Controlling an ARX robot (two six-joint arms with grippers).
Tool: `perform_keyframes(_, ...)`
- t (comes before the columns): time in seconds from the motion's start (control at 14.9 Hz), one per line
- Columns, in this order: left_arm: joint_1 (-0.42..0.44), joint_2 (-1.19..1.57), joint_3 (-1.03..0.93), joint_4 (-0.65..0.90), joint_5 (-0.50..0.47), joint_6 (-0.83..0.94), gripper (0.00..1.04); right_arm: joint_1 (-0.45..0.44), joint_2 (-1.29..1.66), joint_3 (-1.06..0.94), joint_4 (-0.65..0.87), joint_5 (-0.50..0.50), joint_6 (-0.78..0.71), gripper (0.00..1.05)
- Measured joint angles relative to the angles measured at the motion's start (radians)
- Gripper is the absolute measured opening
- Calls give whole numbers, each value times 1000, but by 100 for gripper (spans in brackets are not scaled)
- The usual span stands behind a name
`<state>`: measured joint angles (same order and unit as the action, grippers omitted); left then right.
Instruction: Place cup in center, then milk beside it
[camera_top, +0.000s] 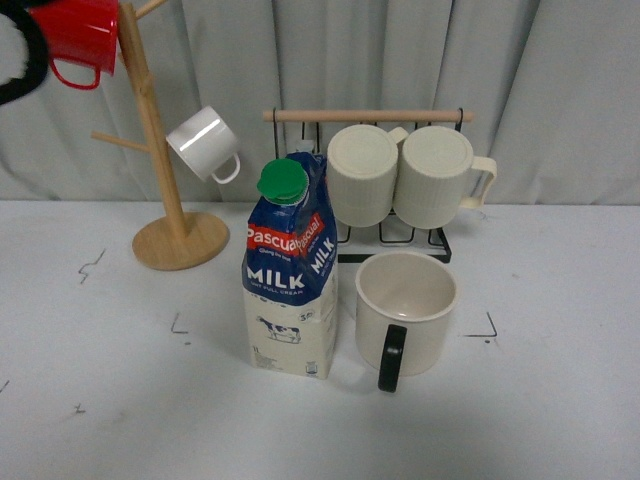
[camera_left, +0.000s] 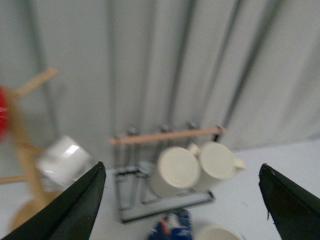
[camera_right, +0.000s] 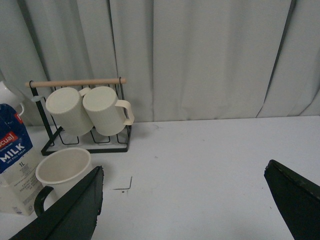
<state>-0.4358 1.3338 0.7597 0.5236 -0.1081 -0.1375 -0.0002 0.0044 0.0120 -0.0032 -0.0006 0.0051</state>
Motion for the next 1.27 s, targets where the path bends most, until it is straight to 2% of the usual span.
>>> perform_keyframes(0.07,20,-97,-90,20,-151,50,83,0,0,0,0,0,0,98)
perform_keyframes(0.13,98,-234,-205,-29,-190,90,70,0,0,0,0,0,0,98)
perform_keyframes(0.2,166,-338,-294,-19,-187,102,59,0,0,0,0,0,0,98)
perform_keyframes(0.27,200,-416,-353,6,-161,111,47,0,0,0,0,0,0,98)
perform_keyframes(0.4,235,-486,-456,21,-84,120,21,0,0,0,0,0,0,98)
perform_keyframes(0.54,279,-547,-531,17,-54,121,2,0,0,0,0,0,0,98)
perform_keyframes(0.8,337,-682,-628,-14,11,122,2,0,0,0,0,0,0,98)
perform_keyframes(0.94,434,-749,-660,-47,98,122,2,0,0,0,0,0,0,98)
perform_keyframes(1.27,434,-905,-713,-146,108,123,2,0,0,0,0,0,0,98)
